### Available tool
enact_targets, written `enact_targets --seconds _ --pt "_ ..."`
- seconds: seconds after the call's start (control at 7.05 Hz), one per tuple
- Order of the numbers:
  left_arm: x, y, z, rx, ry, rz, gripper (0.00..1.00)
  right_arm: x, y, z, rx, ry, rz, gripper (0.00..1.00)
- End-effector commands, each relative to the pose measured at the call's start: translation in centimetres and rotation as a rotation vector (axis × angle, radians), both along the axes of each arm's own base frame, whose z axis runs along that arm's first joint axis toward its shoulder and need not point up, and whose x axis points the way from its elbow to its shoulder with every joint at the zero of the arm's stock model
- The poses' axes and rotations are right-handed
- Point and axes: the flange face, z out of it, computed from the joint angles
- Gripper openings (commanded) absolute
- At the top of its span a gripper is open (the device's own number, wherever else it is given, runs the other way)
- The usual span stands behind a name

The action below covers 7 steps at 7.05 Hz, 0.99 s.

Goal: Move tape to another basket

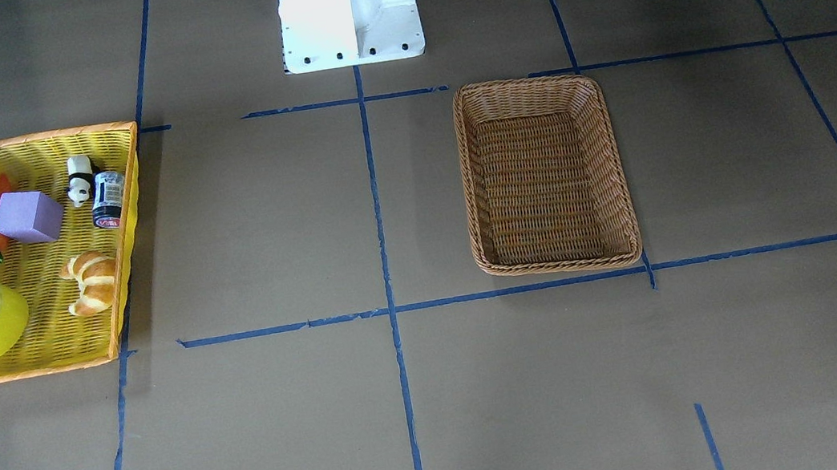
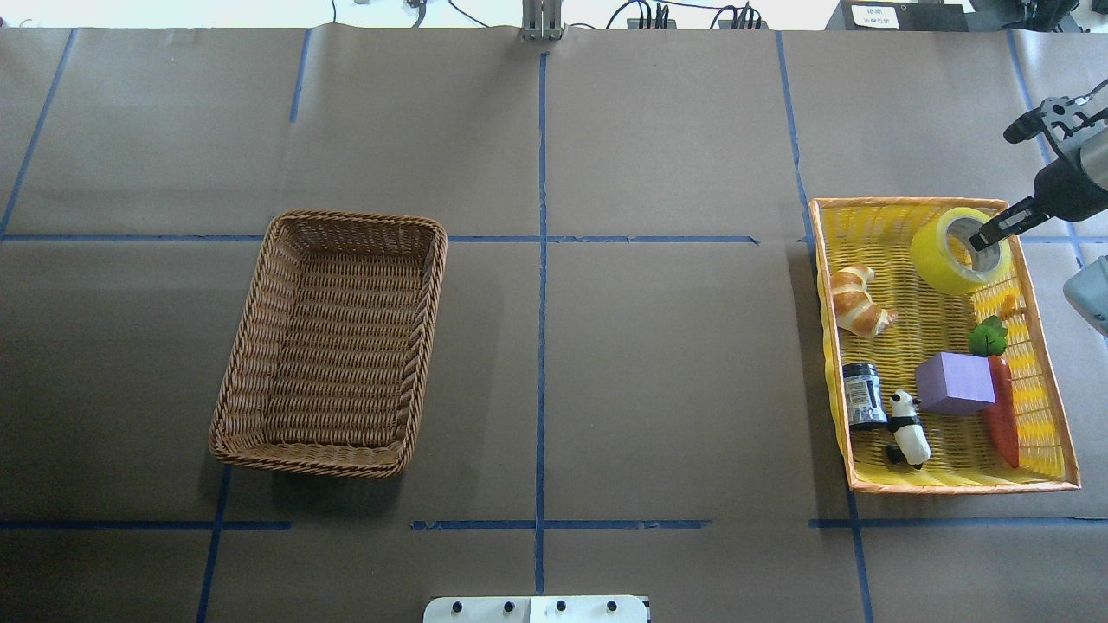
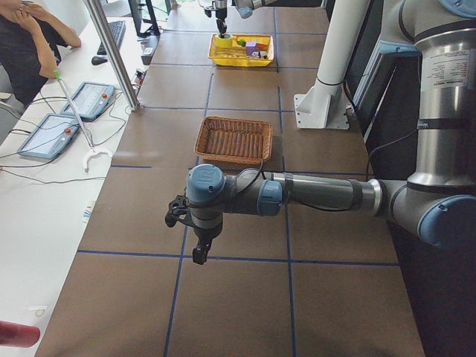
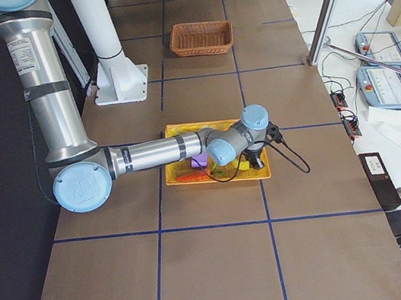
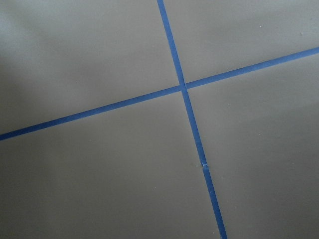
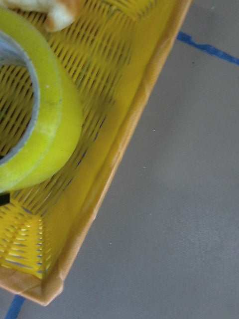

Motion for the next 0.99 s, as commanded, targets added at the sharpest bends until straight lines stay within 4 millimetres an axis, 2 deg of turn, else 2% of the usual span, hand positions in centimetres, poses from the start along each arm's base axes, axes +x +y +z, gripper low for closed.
enact_targets --seconds 0.0,0.14,0.28,0.71,0.85 --pt "0.0 -0.8 -1.1 0.077 -0.001 -0.008 1.00 -0.6 -0.1 -6.3 -0.113 -0.087 0.164 0.00" --pt "0.3 -1.1 -1.9 0.025 0.050 -0.109 1.00 -1.9 0.5 -7.6 -0.131 -0.153 0.220 0.00" --pt "1.5 -1.3 -3.0 0.013 0.128 -0.185 1.00 -3.6 1.3 -9.0 -0.166 -0.237 0.274 0.00" --pt "8.8 -1.7 -7.2 0.120 0.239 -0.204 1.00 -7.5 3.8 -13.1 -0.245 -0.442 0.364 0.00" --pt "12.9 -1.5 -8.8 0.124 0.300 -0.186 1.00 -9.1 4.8 -14.0 -0.217 -0.484 0.348 0.00"
